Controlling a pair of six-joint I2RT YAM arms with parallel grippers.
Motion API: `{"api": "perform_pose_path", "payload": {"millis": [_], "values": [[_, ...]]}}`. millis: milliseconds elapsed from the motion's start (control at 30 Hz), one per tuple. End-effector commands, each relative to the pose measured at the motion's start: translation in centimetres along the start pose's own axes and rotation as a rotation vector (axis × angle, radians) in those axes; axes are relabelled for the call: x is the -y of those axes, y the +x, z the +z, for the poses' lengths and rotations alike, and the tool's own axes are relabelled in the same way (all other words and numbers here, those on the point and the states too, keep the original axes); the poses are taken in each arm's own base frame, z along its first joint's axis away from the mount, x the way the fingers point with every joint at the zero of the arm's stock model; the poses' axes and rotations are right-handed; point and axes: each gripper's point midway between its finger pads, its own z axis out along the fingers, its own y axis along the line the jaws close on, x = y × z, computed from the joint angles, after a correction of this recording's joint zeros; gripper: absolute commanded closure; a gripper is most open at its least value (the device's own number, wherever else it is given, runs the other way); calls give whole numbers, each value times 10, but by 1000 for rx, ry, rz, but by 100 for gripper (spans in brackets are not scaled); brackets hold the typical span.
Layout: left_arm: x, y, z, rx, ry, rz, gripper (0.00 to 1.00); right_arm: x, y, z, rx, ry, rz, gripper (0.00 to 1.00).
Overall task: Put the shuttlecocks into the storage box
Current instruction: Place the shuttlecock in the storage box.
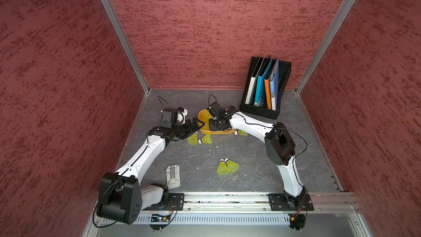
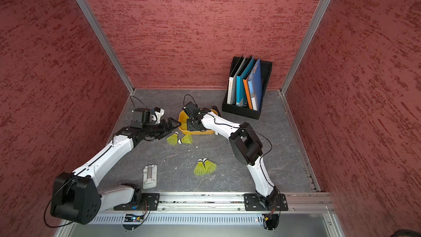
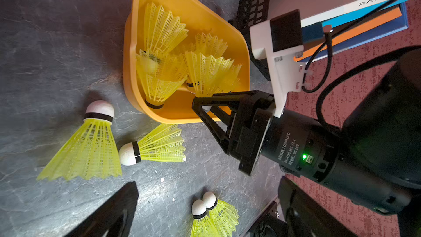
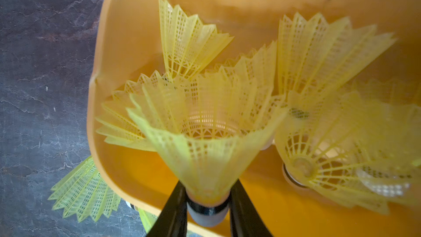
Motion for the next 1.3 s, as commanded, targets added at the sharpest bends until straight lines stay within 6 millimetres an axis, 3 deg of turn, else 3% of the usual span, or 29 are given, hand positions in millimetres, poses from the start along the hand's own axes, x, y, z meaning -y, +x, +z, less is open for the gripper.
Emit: {"api": "perform_pose_path", "payload": {"millis": [0,433,633,833,1100,1267], "values": [[4,-5,-1,0,-6,60,0,-2,-7,-3,6,-14,27,68],[-10,-10,10,-62,-74,88,0,-4,-7,2,-5,-21,34,67],[-10,-10,10,-63,-75,85,0,-5,-7,2,-9,-22,36,54],[-9,-11,9,-60,-73,88,0,-5,-10,-1,-2,-25,34,52],[-10,-9,8,-63,-85,90,0,-6,-15,-15,15,-25,32,50],[-11,-9,5,-59,-98,95,0,-4,-17,-34,45,-26,47,42]]}}
